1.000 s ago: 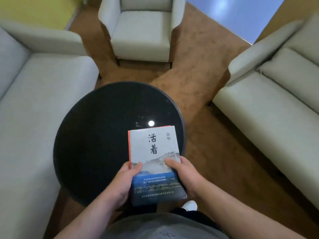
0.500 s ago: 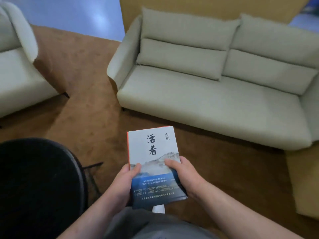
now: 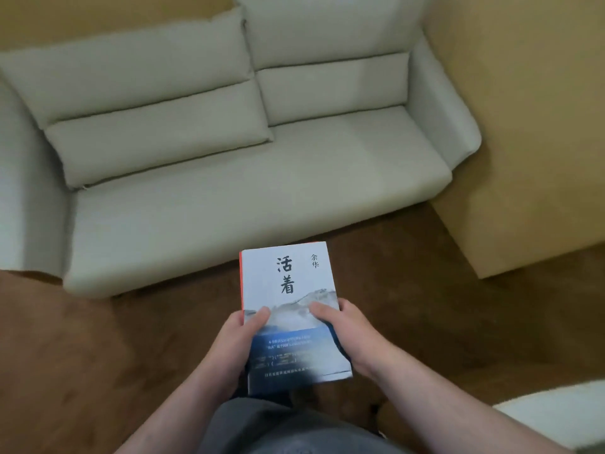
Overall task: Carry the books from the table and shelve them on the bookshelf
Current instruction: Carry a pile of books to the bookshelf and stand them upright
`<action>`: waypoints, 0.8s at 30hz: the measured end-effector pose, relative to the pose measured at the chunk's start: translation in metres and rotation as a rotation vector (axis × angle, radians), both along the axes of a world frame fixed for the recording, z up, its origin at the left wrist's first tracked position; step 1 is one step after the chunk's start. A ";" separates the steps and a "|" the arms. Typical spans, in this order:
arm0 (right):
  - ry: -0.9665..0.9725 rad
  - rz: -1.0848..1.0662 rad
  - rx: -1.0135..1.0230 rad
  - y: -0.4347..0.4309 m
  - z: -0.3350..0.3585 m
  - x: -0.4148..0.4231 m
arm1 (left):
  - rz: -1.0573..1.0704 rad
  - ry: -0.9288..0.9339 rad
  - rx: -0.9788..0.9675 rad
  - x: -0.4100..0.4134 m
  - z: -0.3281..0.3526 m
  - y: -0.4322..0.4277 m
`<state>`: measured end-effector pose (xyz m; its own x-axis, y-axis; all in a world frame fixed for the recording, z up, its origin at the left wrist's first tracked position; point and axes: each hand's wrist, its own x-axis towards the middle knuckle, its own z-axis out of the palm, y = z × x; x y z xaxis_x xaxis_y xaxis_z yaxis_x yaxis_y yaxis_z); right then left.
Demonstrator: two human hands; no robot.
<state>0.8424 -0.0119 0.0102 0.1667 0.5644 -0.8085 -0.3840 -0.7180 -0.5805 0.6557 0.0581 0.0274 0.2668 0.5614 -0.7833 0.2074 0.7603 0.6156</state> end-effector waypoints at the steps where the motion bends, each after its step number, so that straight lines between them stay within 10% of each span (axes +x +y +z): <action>1: 0.004 -0.032 -0.006 0.010 -0.001 0.008 | -0.034 -0.005 -0.016 0.009 -0.003 0.017; 24: 0.048 -0.888 -0.086 -0.022 0.009 0.230 | -0.968 0.057 -0.012 0.363 -0.014 0.105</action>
